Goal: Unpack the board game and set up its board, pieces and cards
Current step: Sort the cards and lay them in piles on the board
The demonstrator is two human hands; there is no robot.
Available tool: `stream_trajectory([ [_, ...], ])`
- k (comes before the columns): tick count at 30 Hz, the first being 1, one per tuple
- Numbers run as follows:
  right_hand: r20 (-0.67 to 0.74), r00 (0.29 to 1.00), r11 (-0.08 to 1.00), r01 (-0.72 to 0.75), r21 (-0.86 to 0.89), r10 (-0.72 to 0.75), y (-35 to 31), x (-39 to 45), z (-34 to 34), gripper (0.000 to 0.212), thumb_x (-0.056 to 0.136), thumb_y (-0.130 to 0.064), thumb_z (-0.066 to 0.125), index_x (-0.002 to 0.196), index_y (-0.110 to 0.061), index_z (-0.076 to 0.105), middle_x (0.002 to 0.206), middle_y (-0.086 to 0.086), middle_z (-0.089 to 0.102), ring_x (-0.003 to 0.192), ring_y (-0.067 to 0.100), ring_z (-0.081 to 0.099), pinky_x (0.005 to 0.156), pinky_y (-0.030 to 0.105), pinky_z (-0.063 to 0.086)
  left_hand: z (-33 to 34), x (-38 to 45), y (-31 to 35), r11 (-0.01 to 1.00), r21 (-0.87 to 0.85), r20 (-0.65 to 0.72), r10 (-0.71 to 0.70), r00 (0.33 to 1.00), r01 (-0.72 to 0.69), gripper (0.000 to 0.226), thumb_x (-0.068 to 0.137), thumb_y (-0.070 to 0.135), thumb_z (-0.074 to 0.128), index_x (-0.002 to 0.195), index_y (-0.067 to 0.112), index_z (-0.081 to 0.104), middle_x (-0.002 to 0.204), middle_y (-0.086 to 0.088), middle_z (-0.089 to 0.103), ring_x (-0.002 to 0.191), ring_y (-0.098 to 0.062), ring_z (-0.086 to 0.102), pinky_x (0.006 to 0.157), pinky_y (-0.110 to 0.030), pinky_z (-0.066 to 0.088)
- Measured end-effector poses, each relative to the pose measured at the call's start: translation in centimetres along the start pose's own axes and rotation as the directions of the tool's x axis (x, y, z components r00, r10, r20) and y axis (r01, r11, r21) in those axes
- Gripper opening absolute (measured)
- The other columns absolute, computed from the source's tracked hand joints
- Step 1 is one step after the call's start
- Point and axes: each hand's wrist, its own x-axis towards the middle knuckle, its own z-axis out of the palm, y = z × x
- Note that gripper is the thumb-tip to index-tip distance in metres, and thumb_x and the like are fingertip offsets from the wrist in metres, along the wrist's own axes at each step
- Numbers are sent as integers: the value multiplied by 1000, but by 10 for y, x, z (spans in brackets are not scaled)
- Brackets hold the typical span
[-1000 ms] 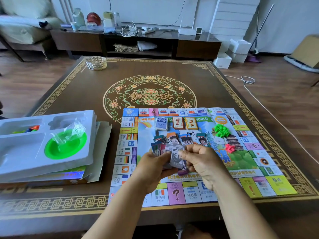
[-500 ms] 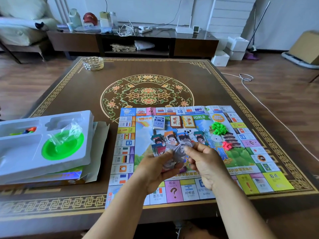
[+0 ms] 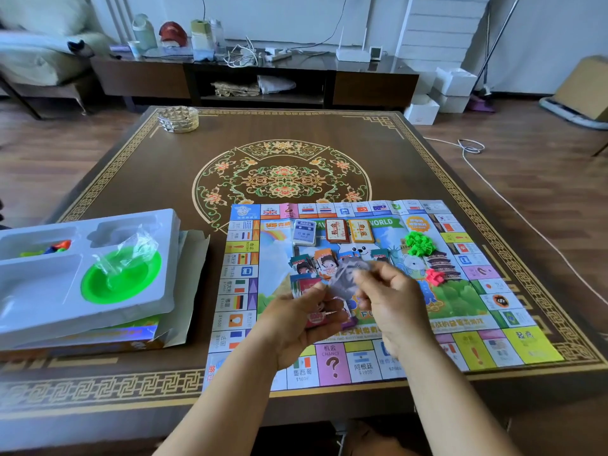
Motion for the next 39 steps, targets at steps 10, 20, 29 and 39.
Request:
stream_trajectory([
  [10,305,691,573,718,-395,-656,21,0,5,16,76,-7,68,86,-19,74,112,-3,62,98,3,60,77,9,51,1,4,15,985,-172,58,-9,998,19,43,98,41,41,102,6,65,86,-14,71,71,-21,68,57,-32,59],
  [20,183,983,999,19,-42,-11,13,-2,7,5,87,-19,65,90,-22,67,86,-6,70,86,8,65,74,23,50,-3,8,7,996,-32,-133,82,988,-87,10,85,7,66,90,-2,64,74,-11,64,66,-21,63,53,-26,57],
  [29,160,956,962,-262,81,247,13,2,11,11,88,-10,64,79,-15,68,75,5,71,71,19,66,69,37,56,-6,7,2,997,-38,-13,61,998,-62,19,88,10,62,105,1,64,85,-12,71,74,-21,70,63,-27,59],
  [39,91,954,949,-294,115,285,13,-2,9,11,86,-7,65,78,-15,66,70,-1,66,62,11,61,47,21,47,-2,9,2,999,12,-73,52,996,-51,17,93,11,55,107,2,61,86,-12,71,67,-18,70,61,-27,59],
])
